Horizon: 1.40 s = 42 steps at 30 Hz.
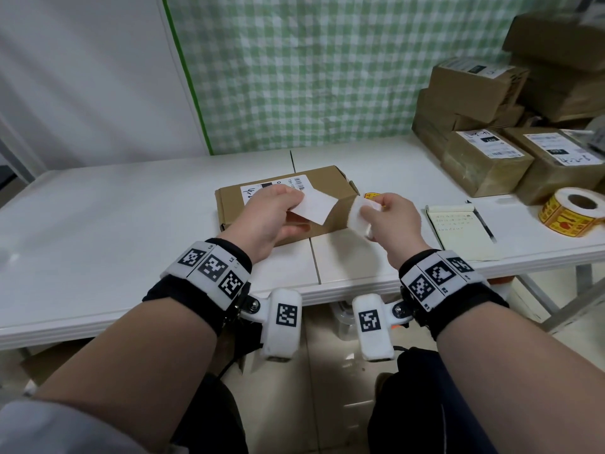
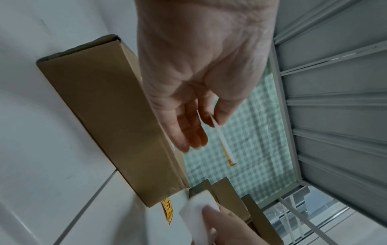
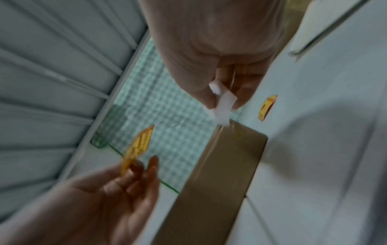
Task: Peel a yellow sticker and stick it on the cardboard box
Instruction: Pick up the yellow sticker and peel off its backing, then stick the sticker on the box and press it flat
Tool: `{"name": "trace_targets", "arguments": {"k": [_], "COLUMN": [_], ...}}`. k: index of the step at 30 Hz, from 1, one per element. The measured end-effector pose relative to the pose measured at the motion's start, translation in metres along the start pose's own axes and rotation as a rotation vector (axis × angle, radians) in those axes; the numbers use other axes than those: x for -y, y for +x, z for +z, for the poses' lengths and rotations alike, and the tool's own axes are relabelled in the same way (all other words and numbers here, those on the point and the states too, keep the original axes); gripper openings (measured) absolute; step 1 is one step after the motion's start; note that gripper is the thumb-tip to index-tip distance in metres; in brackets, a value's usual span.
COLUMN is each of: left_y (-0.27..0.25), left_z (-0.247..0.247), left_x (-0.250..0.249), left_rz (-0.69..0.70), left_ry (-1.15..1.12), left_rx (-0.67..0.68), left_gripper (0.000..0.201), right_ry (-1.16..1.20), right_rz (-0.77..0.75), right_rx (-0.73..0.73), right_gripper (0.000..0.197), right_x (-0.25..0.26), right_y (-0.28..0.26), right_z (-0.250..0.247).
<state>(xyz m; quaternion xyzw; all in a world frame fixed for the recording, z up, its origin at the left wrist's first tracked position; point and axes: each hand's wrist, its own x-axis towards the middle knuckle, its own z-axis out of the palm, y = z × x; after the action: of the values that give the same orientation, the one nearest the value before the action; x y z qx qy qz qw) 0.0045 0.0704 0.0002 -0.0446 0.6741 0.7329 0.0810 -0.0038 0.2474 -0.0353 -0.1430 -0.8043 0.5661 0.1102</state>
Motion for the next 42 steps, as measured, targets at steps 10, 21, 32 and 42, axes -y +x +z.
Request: {"name": "trace_targets", "arguments": {"k": [10, 21, 32, 42], "left_y": [0.005, 0.007, 0.003, 0.015], "left_z": [0.006, 0.006, -0.004, -0.024], "left_x": [0.003, 0.004, 0.008, 0.009], "left_rz": [-0.054, -0.080, -0.156, 0.262], "left_ry": [0.090, 0.117, 0.100, 0.383], "left_rx": [-0.113, -0.236, -0.215, -0.372], "left_gripper": [0.007, 0.026, 0.013, 0.004], "right_ry": [-0.443, -0.479, -0.532, 0.112], "right_rz": [0.041, -0.599, -0.821, -0.118], "right_rx": [0.330, 0.245, 0.087, 0.269], "right_gripper": [0.060, 0.033, 0.011, 0.017], "right_x": [-0.014, 0.028, 0.015, -0.002], "right_y": [0.008, -0.021, -0.031, -0.014], "right_z": [-0.011, 0.018, 0.031, 0.019]}}
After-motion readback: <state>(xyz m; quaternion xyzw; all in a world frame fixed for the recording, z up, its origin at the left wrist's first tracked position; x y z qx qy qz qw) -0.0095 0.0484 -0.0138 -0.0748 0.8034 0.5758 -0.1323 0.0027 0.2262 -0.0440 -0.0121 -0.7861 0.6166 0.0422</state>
